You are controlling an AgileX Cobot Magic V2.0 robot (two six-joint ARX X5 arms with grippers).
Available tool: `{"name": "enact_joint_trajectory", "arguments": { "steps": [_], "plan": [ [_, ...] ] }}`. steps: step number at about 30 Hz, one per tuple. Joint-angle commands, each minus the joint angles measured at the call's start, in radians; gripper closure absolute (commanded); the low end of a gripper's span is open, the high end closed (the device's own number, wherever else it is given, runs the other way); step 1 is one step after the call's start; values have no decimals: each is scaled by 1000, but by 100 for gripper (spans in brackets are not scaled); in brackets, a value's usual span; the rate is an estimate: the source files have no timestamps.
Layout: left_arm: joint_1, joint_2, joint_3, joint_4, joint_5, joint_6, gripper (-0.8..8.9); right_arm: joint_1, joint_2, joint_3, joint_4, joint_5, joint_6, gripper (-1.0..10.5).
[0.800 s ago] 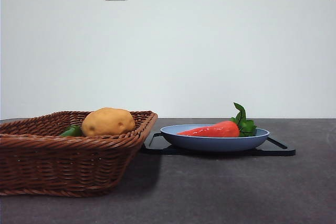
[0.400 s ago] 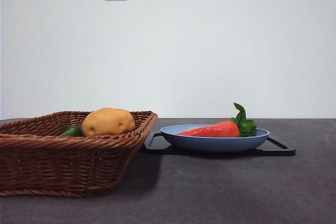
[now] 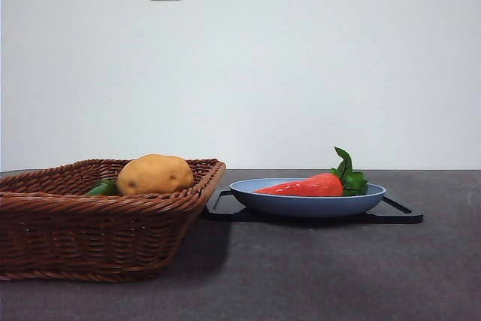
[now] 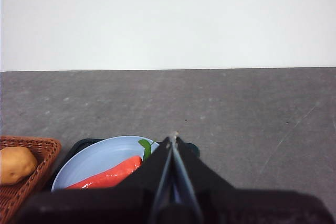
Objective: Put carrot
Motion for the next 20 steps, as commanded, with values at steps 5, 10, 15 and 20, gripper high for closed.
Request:
{"name": "enact_joint_trajectory", "arguments": {
  "steps": [5, 10, 15, 20],
  "plan": [
    [2, -3, -5, 12, -1, -12, 805, 3, 1, 8, 11, 5, -4, 943],
    [2, -3, -5, 12, -1, -12, 805, 3, 1, 8, 11, 5, -4, 943],
    [2, -3, -5, 12, -1, -12, 805, 4, 1, 8, 10, 5, -7, 943],
    [2, -3, -5, 12, -1, -12, 805, -37, -41, 5, -56, 2, -149, 943]
  ]
}}
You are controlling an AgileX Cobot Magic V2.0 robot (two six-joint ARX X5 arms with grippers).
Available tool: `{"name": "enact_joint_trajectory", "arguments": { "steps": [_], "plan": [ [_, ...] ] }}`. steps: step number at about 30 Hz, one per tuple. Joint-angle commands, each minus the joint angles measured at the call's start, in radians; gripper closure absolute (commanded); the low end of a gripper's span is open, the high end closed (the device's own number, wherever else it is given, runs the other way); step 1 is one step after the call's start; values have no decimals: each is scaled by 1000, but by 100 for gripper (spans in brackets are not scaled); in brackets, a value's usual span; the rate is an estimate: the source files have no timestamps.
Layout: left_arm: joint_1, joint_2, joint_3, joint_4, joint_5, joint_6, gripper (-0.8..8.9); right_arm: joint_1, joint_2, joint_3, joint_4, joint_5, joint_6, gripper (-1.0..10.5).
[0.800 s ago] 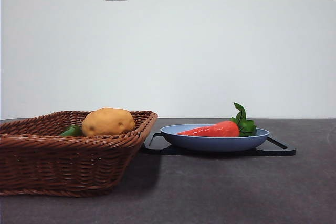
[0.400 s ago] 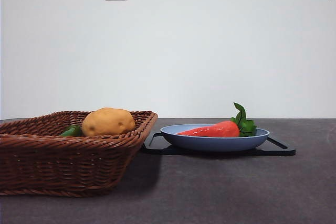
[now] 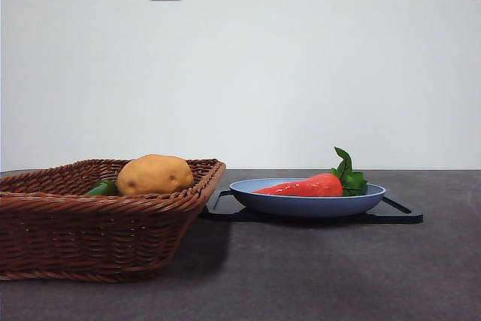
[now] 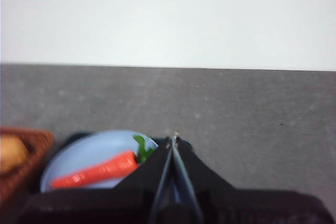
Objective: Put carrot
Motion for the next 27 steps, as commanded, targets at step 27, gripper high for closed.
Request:
{"name": "enact_joint_trajectory", "arguments": {
  "steps": [27],
  "plan": [
    [2, -3, -5, 12, -1, -11, 805, -386, -365, -483, 148, -340, -70, 943]
  ]
}}
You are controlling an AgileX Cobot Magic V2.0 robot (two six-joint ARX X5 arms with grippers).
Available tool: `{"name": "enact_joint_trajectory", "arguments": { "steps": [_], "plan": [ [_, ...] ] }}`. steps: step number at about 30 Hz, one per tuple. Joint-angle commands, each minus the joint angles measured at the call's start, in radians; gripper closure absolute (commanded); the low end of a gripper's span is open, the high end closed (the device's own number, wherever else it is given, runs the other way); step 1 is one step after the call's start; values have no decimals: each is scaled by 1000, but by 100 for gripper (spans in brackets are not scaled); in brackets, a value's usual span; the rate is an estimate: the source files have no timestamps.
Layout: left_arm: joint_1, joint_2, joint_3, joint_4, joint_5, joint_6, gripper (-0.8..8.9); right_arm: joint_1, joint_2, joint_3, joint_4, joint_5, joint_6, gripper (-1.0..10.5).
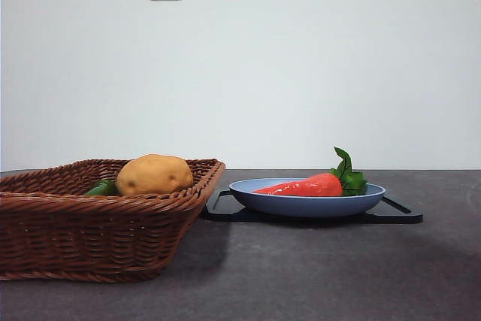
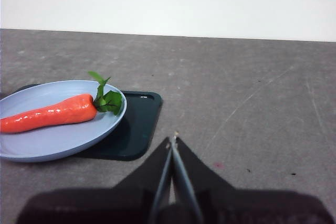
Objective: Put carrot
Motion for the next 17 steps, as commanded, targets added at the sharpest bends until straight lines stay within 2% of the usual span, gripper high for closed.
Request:
{"name": "enact_joint_trajectory", "arguments": {
  "steps": [1, 10, 17],
  "plan": [
    [2, -3, -5, 12, -1, -11, 805, -5, -19, -19, 13, 2, 8, 943],
    [2, -3, -5, 12, -1, -11, 805, -6, -21, -43, -23, -2, 44, 943],
    [2, -3, -5, 12, -1, -11, 805, -6, -21, -43, -9, 6, 44, 943]
  ]
}}
